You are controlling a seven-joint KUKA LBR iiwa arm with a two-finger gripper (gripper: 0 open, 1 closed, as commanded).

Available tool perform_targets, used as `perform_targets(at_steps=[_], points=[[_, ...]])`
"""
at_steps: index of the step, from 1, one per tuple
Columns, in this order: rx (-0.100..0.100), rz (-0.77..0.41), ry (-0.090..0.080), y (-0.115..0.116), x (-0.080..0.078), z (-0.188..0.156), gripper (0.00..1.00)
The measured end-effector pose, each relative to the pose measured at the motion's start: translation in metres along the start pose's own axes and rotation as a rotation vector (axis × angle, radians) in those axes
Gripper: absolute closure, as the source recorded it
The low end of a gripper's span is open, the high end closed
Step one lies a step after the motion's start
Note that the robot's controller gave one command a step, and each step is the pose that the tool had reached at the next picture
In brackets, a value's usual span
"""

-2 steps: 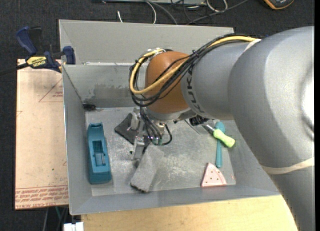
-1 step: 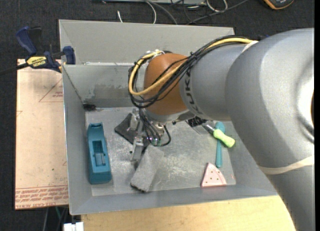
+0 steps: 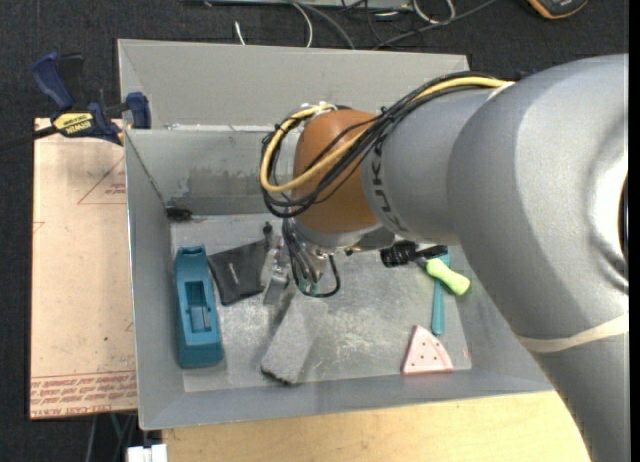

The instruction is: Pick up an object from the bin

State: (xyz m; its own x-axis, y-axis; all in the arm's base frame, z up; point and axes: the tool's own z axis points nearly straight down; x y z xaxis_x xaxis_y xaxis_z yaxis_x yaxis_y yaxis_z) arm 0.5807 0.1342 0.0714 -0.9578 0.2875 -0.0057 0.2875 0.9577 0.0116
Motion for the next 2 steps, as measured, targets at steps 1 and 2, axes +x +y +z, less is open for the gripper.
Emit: perform_targets(at_steps=[1, 2], points=[[0.0, 0.0, 0.0, 0.0, 0.0, 0.0, 1.0], [-0.001, 0.0, 0.0, 0.0002, -0.0001, -0.0005, 1.0]])
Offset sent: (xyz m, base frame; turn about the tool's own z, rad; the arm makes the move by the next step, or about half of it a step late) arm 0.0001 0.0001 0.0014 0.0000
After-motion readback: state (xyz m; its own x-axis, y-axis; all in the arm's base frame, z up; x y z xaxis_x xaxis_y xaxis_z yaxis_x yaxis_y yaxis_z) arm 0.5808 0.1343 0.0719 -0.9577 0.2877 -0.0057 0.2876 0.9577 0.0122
